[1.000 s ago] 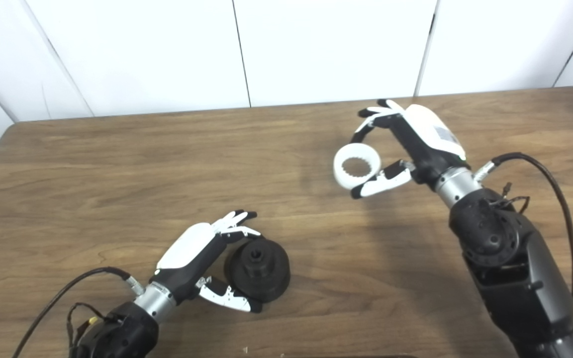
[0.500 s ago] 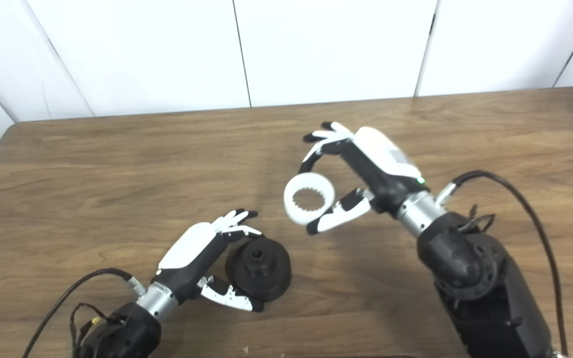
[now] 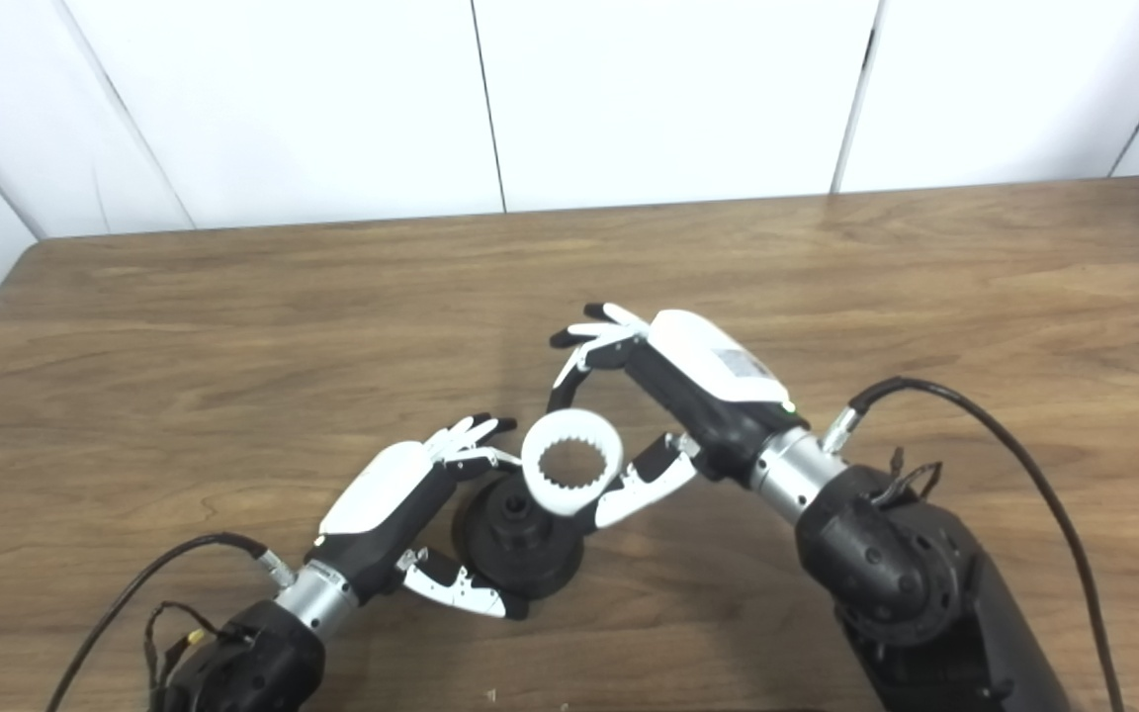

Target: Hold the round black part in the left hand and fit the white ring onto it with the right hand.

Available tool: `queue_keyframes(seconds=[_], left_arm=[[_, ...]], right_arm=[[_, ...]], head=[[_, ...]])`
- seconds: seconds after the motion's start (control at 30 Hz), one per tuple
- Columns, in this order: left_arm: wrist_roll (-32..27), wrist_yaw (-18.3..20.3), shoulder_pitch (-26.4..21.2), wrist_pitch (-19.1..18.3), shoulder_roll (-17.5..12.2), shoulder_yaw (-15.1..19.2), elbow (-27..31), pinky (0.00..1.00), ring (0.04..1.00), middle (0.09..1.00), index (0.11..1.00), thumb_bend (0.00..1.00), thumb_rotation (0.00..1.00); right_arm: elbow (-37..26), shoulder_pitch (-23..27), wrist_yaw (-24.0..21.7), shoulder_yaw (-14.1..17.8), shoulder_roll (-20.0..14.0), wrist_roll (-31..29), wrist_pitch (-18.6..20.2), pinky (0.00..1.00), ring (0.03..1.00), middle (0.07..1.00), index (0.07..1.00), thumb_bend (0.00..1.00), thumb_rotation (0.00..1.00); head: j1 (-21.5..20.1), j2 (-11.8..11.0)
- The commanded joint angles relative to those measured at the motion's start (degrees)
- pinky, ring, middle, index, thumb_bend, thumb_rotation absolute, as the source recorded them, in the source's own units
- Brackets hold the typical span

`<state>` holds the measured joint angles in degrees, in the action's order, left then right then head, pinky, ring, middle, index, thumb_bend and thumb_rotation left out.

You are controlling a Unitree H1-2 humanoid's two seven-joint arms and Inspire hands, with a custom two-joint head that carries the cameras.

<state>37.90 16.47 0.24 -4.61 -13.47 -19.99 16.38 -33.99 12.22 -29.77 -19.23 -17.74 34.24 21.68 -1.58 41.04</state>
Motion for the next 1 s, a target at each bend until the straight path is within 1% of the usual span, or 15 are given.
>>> queue_keyframes(seconds=[0.0, 0.23, 0.43, 0.7, 0.97], left_arm=[[1.32, -0.45, -1.06, 0.10, 0.12, -0.41, -0.58, 1.00, 1.000, 0.962, 0.686, 0.90, 0.19], [1.29, -0.68, -0.94, 0.07, 0.44, -0.41, -0.76, 1.00, 1.000, 0.963, 0.684, 0.90, 0.19], [1.38, -0.42, -0.79, -0.26, 0.63, -0.49, -0.40, 1.00, 1.000, 0.965, 0.687, 0.90, 0.19], [1.73, -0.30, -0.90, -0.58, 0.79, -0.53, -0.37, 1.00, 1.000, 0.966, 0.690, 0.90, 0.19], [2.13, 0.03, -0.95, -1.38, 1.02, -0.66, 0.73, 1.00, 1.000, 0.964, 0.690, 0.90, 0.20]], right_arm=[[-1.36, 1.45, 0.40, 0.11, 0.63, 0.07, -1.27, 0.91, 0.966, 0.857, 0.489, 0.52, 0.16], [-0.67, 0.65, 0.43, -0.70, 1.48, -0.09, -1.34, 0.93, 0.979, 0.859, 0.489, 0.52, 0.16], [-0.22, 0.35, 0.61, -1.62, 1.92, 0.73, -1.28, 0.93, 0.980, 0.860, 0.490, 0.52, 0.16], [0.73, 0.67, 0.47, -2.41, 2.66, 1.06, -1.32, 0.94, 0.990, 0.865, 0.490, 0.52, 0.16], [1.20, 1.33, 0.30, -2.99, 2.90, 1.82, -1.64, 0.92, 0.982, 0.863, 0.491, 0.52, 0.16]], head=[[-0.06, 0.05], [0.08, 0.35], [0.27, 0.45], [0.61, 0.61], [1.01, 1.39]])
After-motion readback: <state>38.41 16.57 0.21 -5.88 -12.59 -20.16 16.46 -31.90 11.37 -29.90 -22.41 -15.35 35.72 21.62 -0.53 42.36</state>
